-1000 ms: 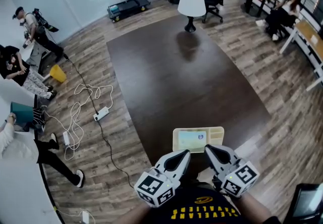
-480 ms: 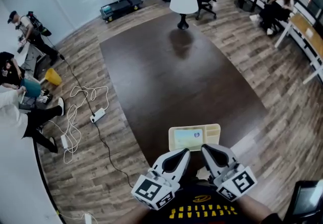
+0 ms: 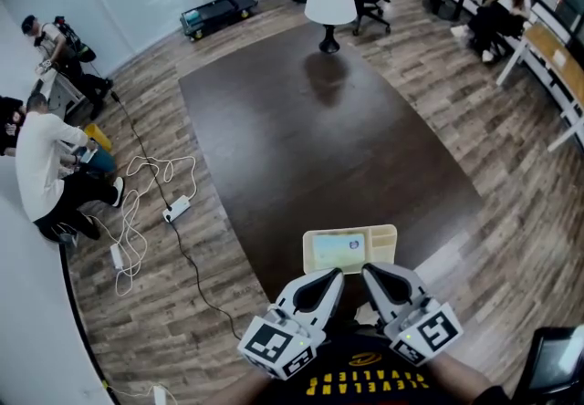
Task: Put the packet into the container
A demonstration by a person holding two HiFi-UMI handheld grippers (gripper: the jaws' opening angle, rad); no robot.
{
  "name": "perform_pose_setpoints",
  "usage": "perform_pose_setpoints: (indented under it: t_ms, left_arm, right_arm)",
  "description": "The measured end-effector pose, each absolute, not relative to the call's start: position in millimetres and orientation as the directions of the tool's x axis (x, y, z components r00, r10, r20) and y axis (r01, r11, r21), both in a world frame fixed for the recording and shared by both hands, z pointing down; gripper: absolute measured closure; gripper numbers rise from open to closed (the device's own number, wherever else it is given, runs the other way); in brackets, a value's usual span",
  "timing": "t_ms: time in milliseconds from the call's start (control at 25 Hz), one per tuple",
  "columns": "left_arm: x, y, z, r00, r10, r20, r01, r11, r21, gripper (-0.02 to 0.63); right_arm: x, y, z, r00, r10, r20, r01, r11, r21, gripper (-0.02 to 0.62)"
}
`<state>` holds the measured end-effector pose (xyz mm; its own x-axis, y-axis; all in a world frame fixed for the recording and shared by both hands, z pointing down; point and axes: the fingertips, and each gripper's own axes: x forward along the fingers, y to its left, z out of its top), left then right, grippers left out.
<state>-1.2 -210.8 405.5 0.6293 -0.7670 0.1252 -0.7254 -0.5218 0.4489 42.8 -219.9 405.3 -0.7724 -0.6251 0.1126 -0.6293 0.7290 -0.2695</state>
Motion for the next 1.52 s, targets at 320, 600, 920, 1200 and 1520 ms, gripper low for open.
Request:
perform_pose_setpoints:
  t_ms: [320, 600, 920, 1200, 1520]
  left_arm:
    - [2.9, -212.1, 402.5, 0.633, -0.764, 0.125, -0.727, -0.531, 0.436, 0.606]
    - [5.4, -209.0, 400.3, 0.638, -0.76, 0.124, -0.725, -0.538, 0.43, 0.606]
    - [6.0, -207.6, 398.3, 0.639, -0.759, 0.125, -0.725, -0.54, 0.428, 0.606]
    - [6.0, -206.3, 397.3, 0.638, -0.76, 0.12, -0.728, -0.546, 0.414, 0.606]
    - [5.8, -204.0, 399.9, 0.639, -0.759, 0.125, -0.727, -0.543, 0.421, 0.606]
  right_arm:
    - [44.8, -219.2, 404.1, -0.775, -0.622, 0.112, -0.627, 0.735, -0.258, 0.584]
    - [46.7, -216.0, 400.9, -0.775, -0.622, 0.111, -0.628, 0.738, -0.247, 0.584]
    - [48.2, -214.6, 399.1, -0.774, -0.625, 0.107, -0.63, 0.738, -0.243, 0.584]
    - [47.8, -213.0, 396.0, -0.776, -0.622, 0.105, -0.626, 0.738, -0.251, 0.584]
    - [48.0, -210.7, 398.4, -0.773, -0.625, 0.108, -0.629, 0.733, -0.258, 0.584]
